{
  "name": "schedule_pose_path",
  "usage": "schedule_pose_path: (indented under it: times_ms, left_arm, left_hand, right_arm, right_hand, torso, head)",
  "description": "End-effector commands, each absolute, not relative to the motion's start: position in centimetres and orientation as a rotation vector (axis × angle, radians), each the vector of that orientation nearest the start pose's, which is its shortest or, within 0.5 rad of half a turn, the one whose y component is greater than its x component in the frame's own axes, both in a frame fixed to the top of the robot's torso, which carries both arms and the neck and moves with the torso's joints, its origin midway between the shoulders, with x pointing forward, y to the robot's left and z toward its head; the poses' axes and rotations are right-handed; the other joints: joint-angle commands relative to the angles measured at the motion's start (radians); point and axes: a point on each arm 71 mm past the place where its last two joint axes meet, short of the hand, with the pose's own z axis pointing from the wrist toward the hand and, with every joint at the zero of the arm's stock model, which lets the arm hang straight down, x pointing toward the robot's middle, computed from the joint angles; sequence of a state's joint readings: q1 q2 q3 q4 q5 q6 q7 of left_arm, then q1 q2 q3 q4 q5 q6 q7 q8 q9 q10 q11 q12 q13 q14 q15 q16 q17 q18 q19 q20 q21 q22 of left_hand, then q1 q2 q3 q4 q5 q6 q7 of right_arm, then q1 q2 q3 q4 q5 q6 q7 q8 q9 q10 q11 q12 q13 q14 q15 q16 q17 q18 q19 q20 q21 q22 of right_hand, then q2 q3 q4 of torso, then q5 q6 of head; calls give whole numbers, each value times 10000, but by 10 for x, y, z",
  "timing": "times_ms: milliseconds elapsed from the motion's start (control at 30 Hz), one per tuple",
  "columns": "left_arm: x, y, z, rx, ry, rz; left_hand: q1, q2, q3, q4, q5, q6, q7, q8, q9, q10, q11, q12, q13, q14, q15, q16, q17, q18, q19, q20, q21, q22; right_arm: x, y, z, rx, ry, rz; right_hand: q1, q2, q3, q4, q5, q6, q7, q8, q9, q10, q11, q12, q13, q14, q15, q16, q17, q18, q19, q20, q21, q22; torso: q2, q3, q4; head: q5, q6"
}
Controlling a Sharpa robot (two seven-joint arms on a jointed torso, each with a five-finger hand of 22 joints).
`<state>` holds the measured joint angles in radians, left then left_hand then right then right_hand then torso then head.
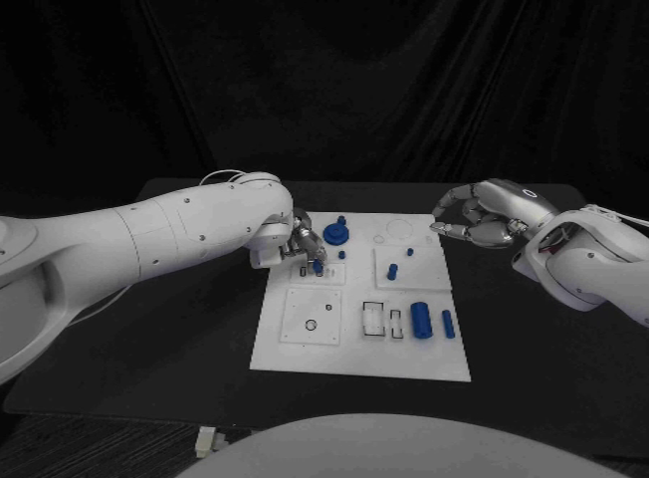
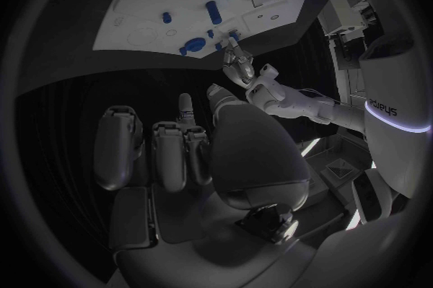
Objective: Assemble the parts on the task board
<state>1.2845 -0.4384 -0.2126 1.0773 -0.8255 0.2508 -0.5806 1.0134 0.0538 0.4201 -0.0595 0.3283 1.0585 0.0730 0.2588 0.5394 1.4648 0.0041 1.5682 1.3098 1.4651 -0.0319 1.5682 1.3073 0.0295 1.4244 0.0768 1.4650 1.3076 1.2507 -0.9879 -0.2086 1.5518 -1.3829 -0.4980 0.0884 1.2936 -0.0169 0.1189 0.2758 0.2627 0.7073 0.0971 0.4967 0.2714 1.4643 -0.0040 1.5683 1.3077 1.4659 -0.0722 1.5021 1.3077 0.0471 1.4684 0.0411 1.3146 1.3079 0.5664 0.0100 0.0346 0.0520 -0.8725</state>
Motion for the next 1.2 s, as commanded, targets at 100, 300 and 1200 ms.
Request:
schedule_pose_path:
  times_ms: [100,300,1200]
  left_arm:
    - [526,139,-268,-2497,25609,-3346]
    - [526,139,-269,-2505,25626,-3357]
    - [525,144,-270,-2537,25723,-3248]
  left_hand:
    - [-21,69,56,15,26,-16,-87,-71,-9,1060,-21,26,2610,1057,-42,26,2635,140,-86,-4,-66,1765]
    - [-27,72,69,21,14,-33,-74,-93,-8,1060,-12,26,2610,1057,-35,26,2635,152,-130,0,-102,1742]
    - [-11,80,109,11,6,-60,-59,-135,-3,1060,5,26,2610,1057,-20,26,2635,170,-202,11,-162,1706]
  right_arm:
    - [459,-260,-204,-1544,15883,6719]
    - [459,-261,-204,-1540,15896,6708]
    - [460,-260,-205,-1542,15996,6675]
  right_hand:
    - [117,15,-7,-28,41,54,15,-59,-9,1064,69,25,2631,821,102,-36,1704,120,-24,70,-60,1837]
    - [112,15,-14,-16,33,63,17,-58,-14,1064,71,25,2631,821,103,-36,1704,120,-23,71,-60,1837]
    - [107,19,-23,1,21,70,17,-59,-23,1064,72,25,2631,818,104,-47,1690,121,-27,72,-71,1834]
  torso:
    - [-2,2,-6]
    - [0,6,-2]
    - [-4,5,-3]
  head:
    - [-5,-2]
    - [-36,-2]
    - [6,-2]
